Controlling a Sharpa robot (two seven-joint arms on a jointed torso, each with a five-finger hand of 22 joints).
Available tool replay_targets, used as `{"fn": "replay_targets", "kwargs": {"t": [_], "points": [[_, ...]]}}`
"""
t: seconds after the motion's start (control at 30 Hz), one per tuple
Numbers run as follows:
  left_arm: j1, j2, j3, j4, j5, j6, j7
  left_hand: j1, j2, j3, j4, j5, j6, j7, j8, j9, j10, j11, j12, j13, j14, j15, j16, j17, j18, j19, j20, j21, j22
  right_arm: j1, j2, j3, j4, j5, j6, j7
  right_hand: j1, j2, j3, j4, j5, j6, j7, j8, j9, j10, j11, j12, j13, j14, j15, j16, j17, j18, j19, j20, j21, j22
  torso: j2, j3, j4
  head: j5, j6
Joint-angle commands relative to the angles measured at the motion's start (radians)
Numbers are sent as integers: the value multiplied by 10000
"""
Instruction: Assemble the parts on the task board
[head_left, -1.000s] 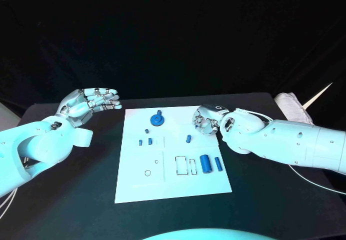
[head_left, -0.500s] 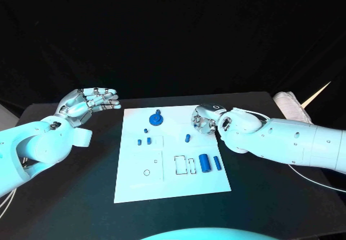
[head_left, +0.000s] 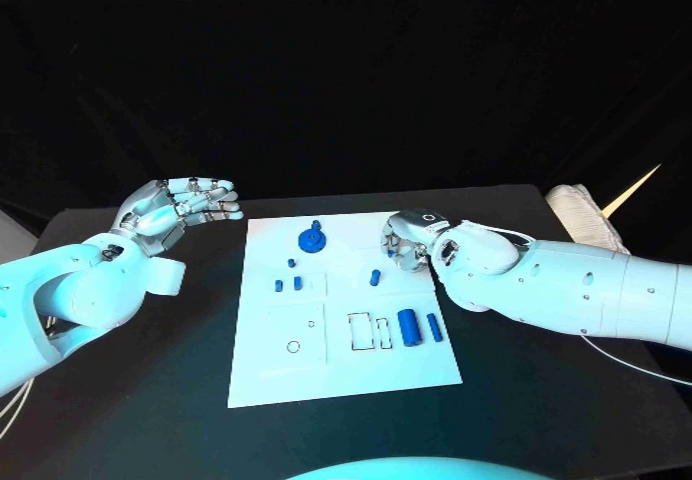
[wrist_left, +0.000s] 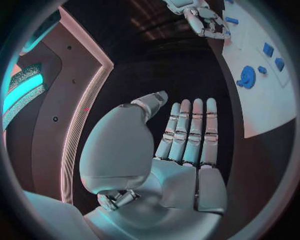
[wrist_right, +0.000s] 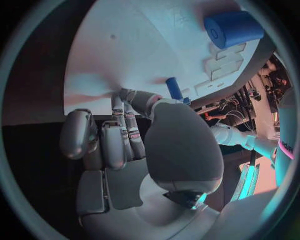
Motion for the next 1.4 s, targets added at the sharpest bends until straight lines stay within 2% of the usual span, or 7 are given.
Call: {"fn": "replay_targets", "kwargs": {"t": [0.03, 0.33, 0.53, 0.77, 1.13, 1.4], "points": [[1, 29, 6, 16, 44, -3, 12, 107, 39, -8, -8, -7, 34, 5, 61, 9, -54, 32, -46, 7, -68, 38, -44, 13, 125, 61, 0, -40, -15, -102, 70, -64, 49, -307, -251, -198, -38, 124, 12, -97, 55, 72, -15, 45, 17, 243, -163, -1, 34, 298, -72, -56, -22, 100, 22, -74, 66, 387, 3, 2, -2, 2, 27], [0, 54, 6, -14, 43, 4, -9, 113, 42, -9, -10, -5, 32, 9, 65, 9, -56, 35, -47, 9, -71, 39, -44, 15, 124, 67, -1, -45, -19, -103, 24, -59, 188, -154, -819, -188, -97, 130, 25, -118, 52, 100, -23, 56, 38, 311, -174, -29, 17, 303, -80, -60, -28, 84, 53, -88, 160, 446, 8, -1, -2, 4, 49], [0, 61, 6, -38, 42, 7, -28, 113, 42, -9, -10, -5, 32, 9, 65, 9, -56, 35, -47, 9, -71, 39, -44, 15, 124, 67, -1, -45, -19, -99, -61, -46, 296, 89, -893, -172, -116, 138, 41, -138, 72, 107, -31, 59, 49, 347, -183, -42, 10, 312, -88, -49, -13, 64, 90, -95, 261, 503, 5, -12, -2, 4, 49], [0, 49, 6, -49, 42, 18, -64, 119, 45, -12, -13, -3, 31, 11, 71, 9, -60, 38, -50, 10, -76, 41, -44, 18, 122, 75, -1, -53, -25, -66, -226, -21, 485, 327, -885, -130, -116, 138, 41, -138, 72, 107, -31, 59, 49, 347, -183, -42, 10, 312, -88, -49, -13, 64, 90, -95, 261, 503, 17, -2, -17, 29, 35], [0, 43, 6, -94, 42, 17, -81, 121, 42, -17, -15, -2, 28, 13, 74, 9, -68, 41, -55, 10, -83, 44, -47, 19, 120, 78, -1, -59, -30, 131, -535, 44, 866, 648, -992, -87, -137, 133, 43, -148, 82, 109, -32, 60, 56, 358, -185, -58, 4, 310, -91, -62, -36, 63, 94, -99, 271, 512, 11, 7, -11, 9, 51], [0, 45, 6, -137, 42, 15, -79, 121, 42, -17, -15, -2, 28, 13, 74, 9, -68, 41, -55, 10, -83, 44, -47, 19, 120, 78, -1, -59, -30, 248, -778, 103, 1445, 678, -1077, -94, -145, 127, 42, -154, 84, 110, -32, 60, 58, 361, -185, -65, 1, 313, -92, -56, -25, 59, 101, -100, 291, 524, 4, 4, -17, 52, 55]]}}
